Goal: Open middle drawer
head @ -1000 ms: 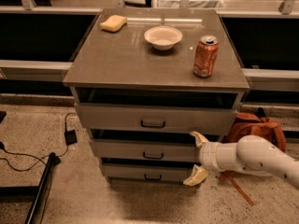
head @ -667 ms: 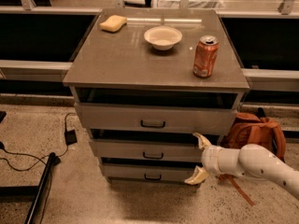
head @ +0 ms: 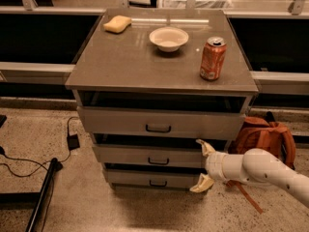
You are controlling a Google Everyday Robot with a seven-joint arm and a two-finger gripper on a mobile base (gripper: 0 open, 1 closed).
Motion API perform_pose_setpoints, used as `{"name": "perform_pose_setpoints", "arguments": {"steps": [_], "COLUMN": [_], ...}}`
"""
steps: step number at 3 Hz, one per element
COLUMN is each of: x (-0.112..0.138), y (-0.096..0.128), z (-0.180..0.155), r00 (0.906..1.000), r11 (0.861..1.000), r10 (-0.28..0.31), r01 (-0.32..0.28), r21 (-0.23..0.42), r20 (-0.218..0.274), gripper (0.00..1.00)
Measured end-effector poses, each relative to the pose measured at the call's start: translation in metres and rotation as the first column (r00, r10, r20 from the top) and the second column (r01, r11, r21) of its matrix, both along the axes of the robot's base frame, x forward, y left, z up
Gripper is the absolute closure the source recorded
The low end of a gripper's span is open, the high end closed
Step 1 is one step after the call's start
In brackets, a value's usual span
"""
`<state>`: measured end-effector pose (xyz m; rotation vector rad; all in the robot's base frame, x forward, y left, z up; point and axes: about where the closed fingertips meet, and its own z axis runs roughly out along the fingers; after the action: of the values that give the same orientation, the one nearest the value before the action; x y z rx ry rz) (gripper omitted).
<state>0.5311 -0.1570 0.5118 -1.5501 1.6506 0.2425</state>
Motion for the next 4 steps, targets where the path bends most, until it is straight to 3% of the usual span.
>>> {"name": "perform_pose_setpoints", "arguments": {"steps": [1, 2, 4], "x": [0.008, 0.013, 0.033], "y": [-0.011, -0.034, -0.066], "z": [-0.023, -0.044, -0.066], "r00": [0.9994, 0.9986, 0.9987], "r11": [0.996, 0.981, 0.96], "r10": [0.034, 0.052, 0.043], "r01": [-0.034, -0.053, -0.049], "r21": [-0.088, -0.186, -0.277], "r20": [-0.009, -0.012, -0.028], "gripper": [0.0, 0.0, 0.0]}}
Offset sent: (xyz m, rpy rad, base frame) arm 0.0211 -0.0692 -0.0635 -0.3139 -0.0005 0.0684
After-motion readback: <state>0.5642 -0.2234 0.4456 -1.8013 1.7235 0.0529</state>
